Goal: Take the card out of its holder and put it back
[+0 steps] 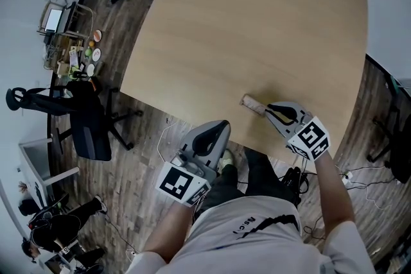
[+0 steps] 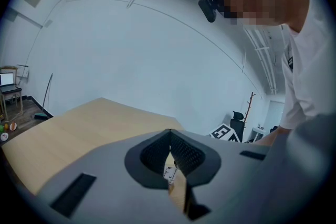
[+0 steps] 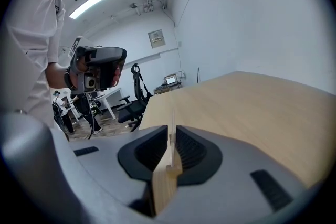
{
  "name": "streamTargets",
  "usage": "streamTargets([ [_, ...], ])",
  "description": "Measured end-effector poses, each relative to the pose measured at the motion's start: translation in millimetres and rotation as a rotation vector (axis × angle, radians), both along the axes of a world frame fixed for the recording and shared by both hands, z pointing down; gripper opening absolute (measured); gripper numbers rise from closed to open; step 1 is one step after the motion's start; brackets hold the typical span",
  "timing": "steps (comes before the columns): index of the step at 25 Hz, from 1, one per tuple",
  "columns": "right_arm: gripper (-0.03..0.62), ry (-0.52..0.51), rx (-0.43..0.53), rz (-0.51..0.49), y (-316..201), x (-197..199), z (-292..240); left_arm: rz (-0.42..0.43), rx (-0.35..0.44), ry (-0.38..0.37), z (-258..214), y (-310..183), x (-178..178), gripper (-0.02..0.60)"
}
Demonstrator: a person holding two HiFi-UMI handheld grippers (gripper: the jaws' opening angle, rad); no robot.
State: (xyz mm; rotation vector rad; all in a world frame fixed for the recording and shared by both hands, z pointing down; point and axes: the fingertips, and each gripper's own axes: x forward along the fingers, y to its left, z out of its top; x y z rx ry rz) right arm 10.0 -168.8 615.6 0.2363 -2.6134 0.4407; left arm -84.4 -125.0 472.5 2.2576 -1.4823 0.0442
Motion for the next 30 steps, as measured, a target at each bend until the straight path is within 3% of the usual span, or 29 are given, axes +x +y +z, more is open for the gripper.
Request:
streamTargets([
  [8,0.041,0.001,0.093,0.083,-6,4,-41,0.032,0.015,0.004,-5,5,7,0.012],
  [15,0.034,-0.080,0.101,0.197,6,4,-103,0.097,0.055,0.015,-29,17,22,0.012],
  [22,0.015,-0.162,0.120,0.274,38,-9,-173,0.154,0.077,0.015,-54,41,29,0.012],
  [30,0.014,-0.206,0.185,0.297,89,-18,-224,0.182,0.135,0.034,-88,78,31,0.012],
])
